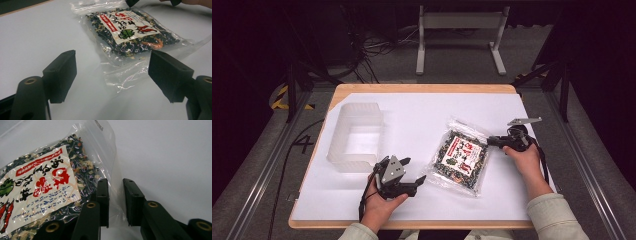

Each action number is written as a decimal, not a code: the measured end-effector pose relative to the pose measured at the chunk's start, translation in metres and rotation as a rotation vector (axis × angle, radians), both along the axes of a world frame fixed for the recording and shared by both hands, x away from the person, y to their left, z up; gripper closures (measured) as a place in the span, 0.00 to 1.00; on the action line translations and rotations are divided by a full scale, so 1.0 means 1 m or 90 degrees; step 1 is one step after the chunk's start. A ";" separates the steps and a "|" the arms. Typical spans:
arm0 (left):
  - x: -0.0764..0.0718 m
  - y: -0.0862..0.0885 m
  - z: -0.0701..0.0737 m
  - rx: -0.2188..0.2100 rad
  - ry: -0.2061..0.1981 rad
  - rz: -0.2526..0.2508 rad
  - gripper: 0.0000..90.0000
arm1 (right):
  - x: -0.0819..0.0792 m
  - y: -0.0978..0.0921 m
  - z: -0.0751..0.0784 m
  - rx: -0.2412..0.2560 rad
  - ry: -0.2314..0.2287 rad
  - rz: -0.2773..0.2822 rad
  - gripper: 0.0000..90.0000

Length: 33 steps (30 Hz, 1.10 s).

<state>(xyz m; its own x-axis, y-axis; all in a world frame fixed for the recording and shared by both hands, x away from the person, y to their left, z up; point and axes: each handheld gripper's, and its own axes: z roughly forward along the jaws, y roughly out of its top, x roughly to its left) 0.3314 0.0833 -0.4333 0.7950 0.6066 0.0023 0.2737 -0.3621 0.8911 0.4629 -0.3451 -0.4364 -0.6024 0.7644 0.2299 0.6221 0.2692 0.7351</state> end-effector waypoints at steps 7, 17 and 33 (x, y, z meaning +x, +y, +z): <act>0.000 0.000 0.000 0.001 -0.001 0.000 0.27 | -0.002 0.000 0.002 -0.001 -0.010 0.001 0.97; 0.001 0.001 0.000 0.003 -0.003 0.001 0.26 | -0.009 0.010 0.010 -0.062 -0.056 -0.005 1.00; 0.008 0.000 0.009 -0.016 0.030 0.002 0.23 | -0.037 0.013 0.067 -0.024 -0.177 0.008 1.00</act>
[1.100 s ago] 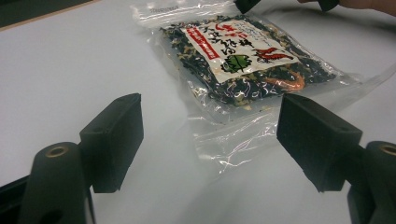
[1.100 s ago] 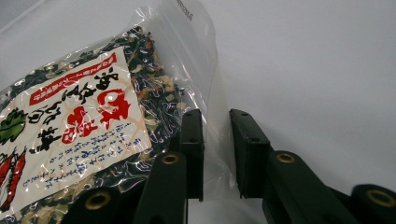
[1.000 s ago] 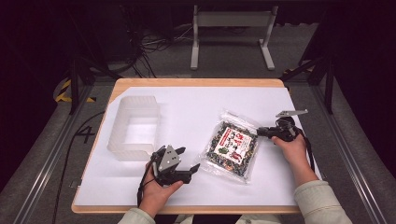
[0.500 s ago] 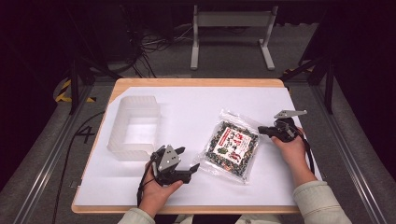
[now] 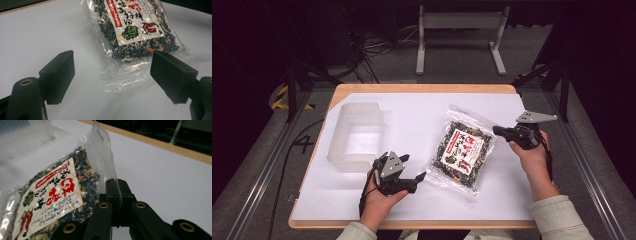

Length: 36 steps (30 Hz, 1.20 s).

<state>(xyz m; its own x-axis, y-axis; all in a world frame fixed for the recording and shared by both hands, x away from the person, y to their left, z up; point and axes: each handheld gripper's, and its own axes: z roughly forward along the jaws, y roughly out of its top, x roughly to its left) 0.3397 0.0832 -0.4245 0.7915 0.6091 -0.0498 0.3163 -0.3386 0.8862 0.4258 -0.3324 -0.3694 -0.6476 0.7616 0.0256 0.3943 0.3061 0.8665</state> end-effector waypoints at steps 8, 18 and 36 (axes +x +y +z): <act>-0.001 -0.006 0.018 -0.014 -0.006 -0.020 0.17 | -0.021 0.010 0.033 0.012 -0.069 0.030 1.00; -0.002 -0.001 0.033 -0.037 0.018 -0.018 0.18 | -0.042 0.020 0.061 0.022 -0.123 0.069 1.00; -0.001 0.007 0.045 -0.043 -0.008 0.027 0.19 | -0.078 0.030 0.096 0.039 -0.214 0.127 1.00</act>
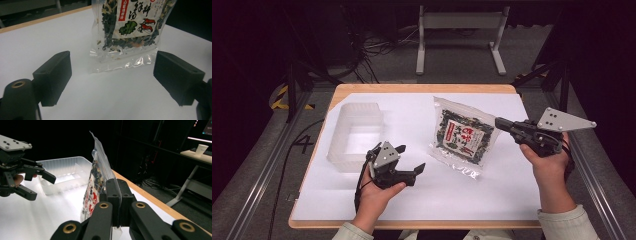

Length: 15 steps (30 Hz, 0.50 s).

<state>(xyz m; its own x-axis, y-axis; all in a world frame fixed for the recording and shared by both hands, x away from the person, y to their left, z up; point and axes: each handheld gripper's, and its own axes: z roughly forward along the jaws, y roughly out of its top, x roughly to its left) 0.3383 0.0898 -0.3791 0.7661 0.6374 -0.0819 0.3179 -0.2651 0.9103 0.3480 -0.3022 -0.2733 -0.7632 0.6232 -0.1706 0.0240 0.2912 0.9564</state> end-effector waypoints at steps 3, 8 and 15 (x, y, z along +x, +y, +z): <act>0.002 0.000 0.005 -0.011 -0.008 -0.002 0.22 | -0.003 0.001 0.002 -0.002 -0.007 0.001 1.00; 0.004 -0.001 0.010 -0.013 -0.018 -0.005 0.25 | -0.009 0.002 0.007 -0.001 -0.021 0.006 1.00; 0.011 -0.006 0.017 -0.027 -0.028 -0.022 0.22 | -0.017 0.004 0.014 0.001 -0.036 0.021 1.00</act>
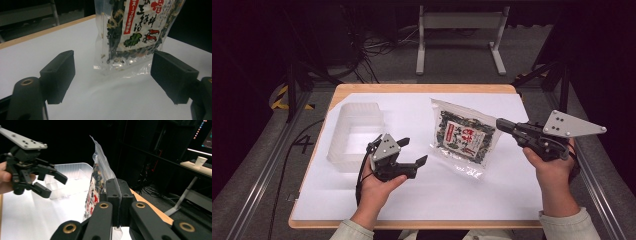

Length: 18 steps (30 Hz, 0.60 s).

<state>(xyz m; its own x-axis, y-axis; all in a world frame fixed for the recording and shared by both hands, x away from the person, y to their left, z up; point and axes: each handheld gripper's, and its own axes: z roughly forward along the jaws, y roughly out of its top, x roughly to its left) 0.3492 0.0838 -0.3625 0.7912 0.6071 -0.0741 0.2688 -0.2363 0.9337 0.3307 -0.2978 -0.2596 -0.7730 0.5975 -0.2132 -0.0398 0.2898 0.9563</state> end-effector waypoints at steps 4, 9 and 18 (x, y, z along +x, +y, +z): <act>0.006 -0.003 0.003 -0.014 -0.012 -0.028 0.20 | -0.005 0.003 0.002 0.001 -0.004 0.013 1.00; 0.007 -0.007 0.009 -0.010 -0.028 -0.042 0.20 | -0.010 0.009 0.005 -0.001 -0.010 0.031 1.00; 0.011 -0.009 0.016 -0.051 -0.010 -0.072 0.20 | -0.020 0.017 0.009 0.002 -0.026 0.058 1.00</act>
